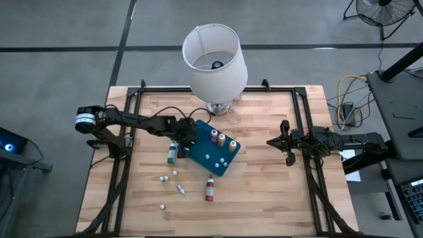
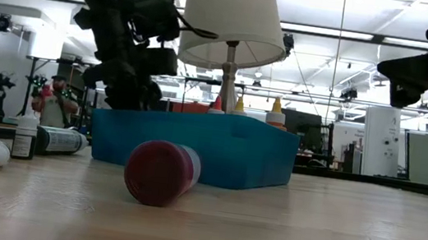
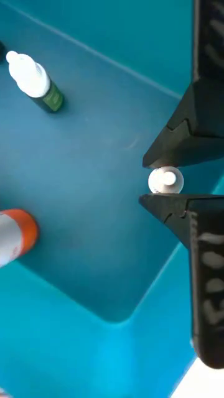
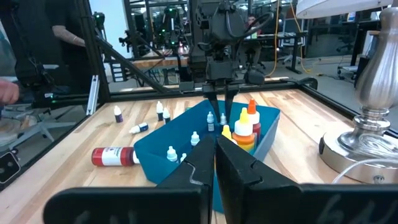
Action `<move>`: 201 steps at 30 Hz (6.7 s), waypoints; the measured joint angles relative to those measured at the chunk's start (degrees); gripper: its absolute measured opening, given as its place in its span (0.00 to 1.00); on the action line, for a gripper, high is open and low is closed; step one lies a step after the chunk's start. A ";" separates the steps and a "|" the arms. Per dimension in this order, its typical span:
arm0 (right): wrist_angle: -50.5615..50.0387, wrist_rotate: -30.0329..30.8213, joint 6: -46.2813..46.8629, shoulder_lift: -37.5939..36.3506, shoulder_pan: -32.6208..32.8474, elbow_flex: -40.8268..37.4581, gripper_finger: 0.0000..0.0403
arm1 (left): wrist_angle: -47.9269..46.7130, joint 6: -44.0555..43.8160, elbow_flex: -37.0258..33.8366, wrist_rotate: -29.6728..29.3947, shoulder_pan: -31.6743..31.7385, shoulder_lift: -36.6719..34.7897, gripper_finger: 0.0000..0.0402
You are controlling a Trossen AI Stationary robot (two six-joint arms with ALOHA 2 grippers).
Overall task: Pick & Place food coloring
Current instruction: Put the small red food coloring bottle into the blue container, then put the small blue food coloring bottle into the blue container
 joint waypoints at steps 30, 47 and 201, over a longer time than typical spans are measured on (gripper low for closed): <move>0.00 0.01 0.00 0.00 0.02 0.00 0.02 | 1.61 -3.80 -0.74 1.86 0.00 0.00 0.26; 0.00 0.00 0.00 -0.07 0.02 0.00 0.02 | -10.02 -3.67 4.86 1.66 -0.54 -3.76 0.27; -0.01 0.01 0.00 0.35 0.00 0.00 0.02 | -6.25 -6.67 11.58 -1.60 -34.53 6.60 0.14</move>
